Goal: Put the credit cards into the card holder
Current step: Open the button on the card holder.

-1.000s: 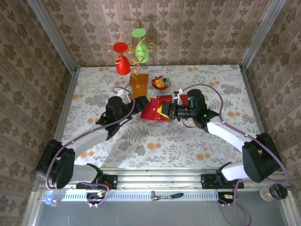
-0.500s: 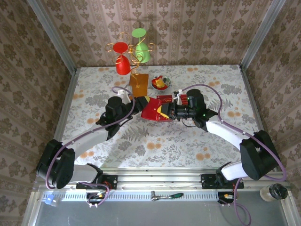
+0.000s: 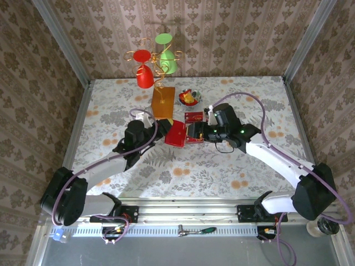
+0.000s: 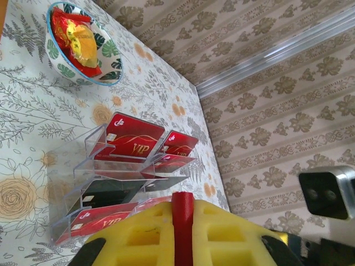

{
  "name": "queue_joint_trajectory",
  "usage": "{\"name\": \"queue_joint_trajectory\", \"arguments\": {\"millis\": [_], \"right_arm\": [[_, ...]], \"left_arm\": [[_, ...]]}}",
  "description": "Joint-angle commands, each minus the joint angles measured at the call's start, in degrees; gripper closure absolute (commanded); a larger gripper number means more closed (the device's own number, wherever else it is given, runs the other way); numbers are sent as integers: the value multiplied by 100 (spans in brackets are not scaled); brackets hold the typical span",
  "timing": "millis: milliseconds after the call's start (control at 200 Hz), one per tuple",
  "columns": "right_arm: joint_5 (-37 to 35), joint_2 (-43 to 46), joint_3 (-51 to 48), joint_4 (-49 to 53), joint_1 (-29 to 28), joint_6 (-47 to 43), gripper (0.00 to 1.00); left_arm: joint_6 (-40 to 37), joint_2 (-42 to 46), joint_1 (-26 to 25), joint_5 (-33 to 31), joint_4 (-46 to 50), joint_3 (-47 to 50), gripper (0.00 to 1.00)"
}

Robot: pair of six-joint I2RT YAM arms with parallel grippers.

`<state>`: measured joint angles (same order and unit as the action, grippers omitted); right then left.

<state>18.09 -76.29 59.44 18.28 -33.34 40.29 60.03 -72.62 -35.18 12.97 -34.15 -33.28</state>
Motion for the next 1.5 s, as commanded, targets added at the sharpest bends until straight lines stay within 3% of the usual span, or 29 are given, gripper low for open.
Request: {"name": "queue_joint_trajectory", "arguments": {"millis": [0, 200, 460, 690, 890, 1075, 1240, 1360, 1495], "right_arm": [[-1078, -247, 514, 833, -367, -542, 32], [-1578, -912, 1257, 1072, -841, -713, 32], [-2054, -1574, 1660, 1195, -1041, -751, 34], [-2717, -1515, 996, 1189, -993, -530, 45], [-2972, -1062, -1, 1025, -532, -213, 51], [-2509, 59, -725, 769, -308, -232, 48], [-1318, 862, -1182, 173, -109, 7, 39], [-235, 1013, -1421, -888, -23, 472, 29], [296, 797, -1423, -1892, 12, 920, 25]], "left_arm": [[149, 186, -109, -357, -237, 68, 100], [154, 204, -223, -484, -202, 27, 100], [135, 290, -295, -607, -189, 41, 100], [123, 345, -299, -638, -192, 58, 100], [119, 361, -332, -646, -208, 57, 100], [8, 389, -322, -664, -138, 95, 100], [51, 305, -235, -557, -428, 155, 100], [291, 142, -180, -474, -839, 147, 100], [600, -4, -164, -435, -1243, 105, 100]]}}
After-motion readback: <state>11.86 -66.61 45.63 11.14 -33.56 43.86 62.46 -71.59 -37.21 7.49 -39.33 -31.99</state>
